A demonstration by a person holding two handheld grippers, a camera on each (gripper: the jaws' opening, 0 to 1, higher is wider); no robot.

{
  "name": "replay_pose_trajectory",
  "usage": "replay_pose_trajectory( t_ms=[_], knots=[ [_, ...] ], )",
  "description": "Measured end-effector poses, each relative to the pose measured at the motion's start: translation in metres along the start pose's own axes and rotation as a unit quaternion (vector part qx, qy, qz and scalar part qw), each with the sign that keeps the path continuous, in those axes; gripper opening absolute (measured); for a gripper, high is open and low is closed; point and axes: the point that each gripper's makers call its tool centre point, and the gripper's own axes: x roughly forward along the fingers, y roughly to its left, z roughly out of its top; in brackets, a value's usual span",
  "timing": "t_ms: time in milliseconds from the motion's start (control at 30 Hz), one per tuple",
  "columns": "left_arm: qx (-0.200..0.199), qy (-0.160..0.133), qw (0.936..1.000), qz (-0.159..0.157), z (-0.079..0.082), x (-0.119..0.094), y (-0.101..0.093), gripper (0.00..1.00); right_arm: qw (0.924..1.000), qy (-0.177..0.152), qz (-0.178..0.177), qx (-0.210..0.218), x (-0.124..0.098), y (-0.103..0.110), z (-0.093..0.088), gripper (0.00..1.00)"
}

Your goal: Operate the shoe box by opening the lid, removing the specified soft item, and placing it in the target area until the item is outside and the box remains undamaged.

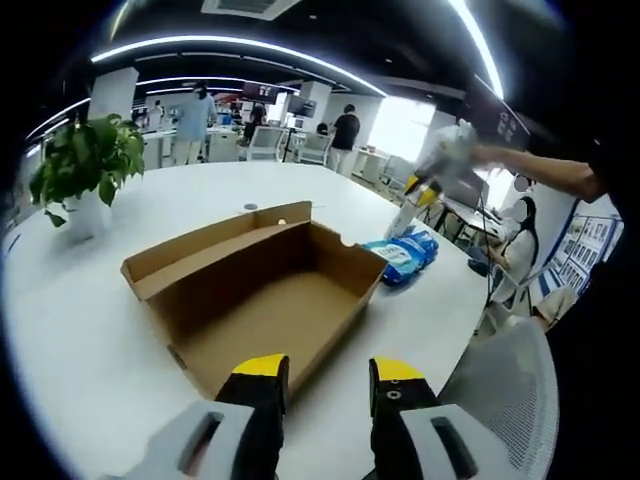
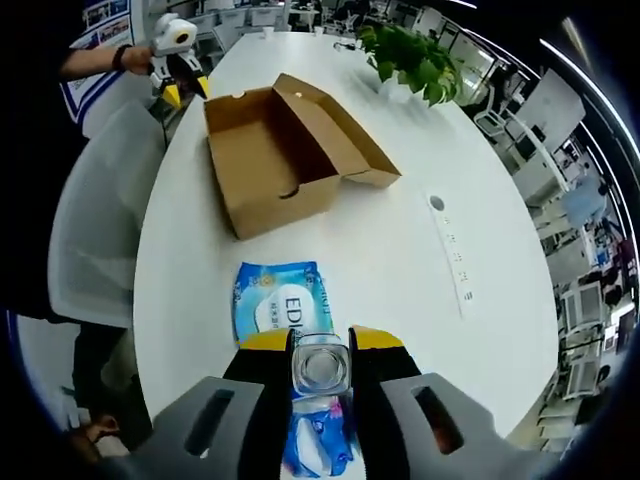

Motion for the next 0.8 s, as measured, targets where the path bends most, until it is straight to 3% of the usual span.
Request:
replay_pose_trajectory(
  t_ms=[433,800],
  knots=[
    [-0.005,0.008,0.9998,0.016,-0.004,-0.008,0.005,0.32,0.9996,0.029,-0.006,-0.002,0.021,-0.029,-0.024,0.19],
    [-0.006,0.015,0.9997,0.016,-0.002,-0.005,0.003,0.32,0.9977,0.067,-0.001,-0.012,0.039,-0.041,-0.056,0.19]
  ],
)
